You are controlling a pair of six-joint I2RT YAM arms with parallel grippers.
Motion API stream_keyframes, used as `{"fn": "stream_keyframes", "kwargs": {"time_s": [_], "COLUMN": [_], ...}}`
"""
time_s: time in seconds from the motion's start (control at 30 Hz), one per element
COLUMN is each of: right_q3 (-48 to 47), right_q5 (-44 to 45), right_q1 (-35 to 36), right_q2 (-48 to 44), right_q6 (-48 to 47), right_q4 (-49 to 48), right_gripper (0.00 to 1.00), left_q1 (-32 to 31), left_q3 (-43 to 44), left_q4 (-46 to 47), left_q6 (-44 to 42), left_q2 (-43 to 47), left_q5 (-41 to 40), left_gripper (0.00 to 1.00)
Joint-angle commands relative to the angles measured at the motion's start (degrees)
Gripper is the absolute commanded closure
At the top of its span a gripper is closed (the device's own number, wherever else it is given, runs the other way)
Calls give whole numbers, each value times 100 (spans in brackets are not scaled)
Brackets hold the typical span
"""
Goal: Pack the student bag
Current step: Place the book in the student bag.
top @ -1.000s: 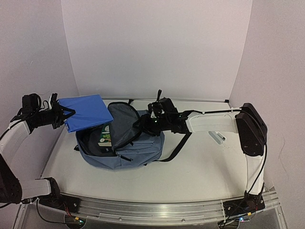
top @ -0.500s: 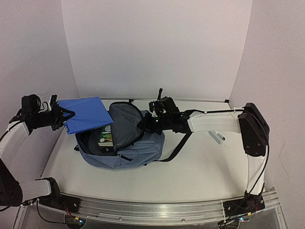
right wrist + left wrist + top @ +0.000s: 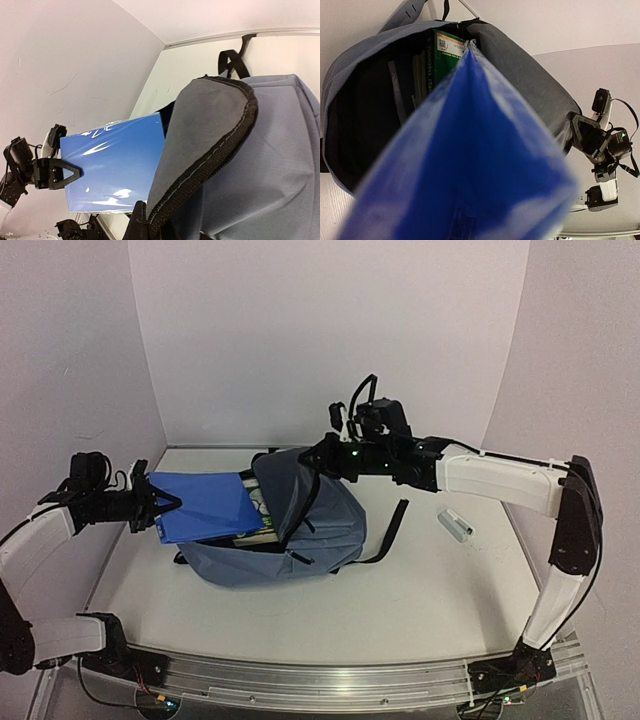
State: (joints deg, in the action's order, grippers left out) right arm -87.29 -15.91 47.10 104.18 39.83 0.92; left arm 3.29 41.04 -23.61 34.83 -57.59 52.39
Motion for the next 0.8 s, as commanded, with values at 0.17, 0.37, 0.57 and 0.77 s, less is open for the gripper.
{"fn": "stream_keyframes", "kwargs": {"time_s": [0.17, 0.37, 0.57, 0.77], "right_q3": [-651, -871, -1087, -1055], "right_q5": [-434, -465, -636, -606], "right_q1": [15, 238, 370, 478], "right_q2": [-285, -71, 203, 303], "right_q6": [-454, -512, -455, -421], "right_q4": [-242, -502, -683, -772], "right_gripper": [100, 100, 100, 100], "left_q1": [-477, -1303, -2013, -2493], "left_q3": [-268, -184, 309, 860], "left_q4": [1776, 2480, 3220, 3942], "left_q6": [956, 1414, 1618, 1827], "left_q2": [-830, -1504, -2360, -3212], "left_q5": [-21, -453, -872, -1227], "left_gripper": [100, 100, 100, 100]}}
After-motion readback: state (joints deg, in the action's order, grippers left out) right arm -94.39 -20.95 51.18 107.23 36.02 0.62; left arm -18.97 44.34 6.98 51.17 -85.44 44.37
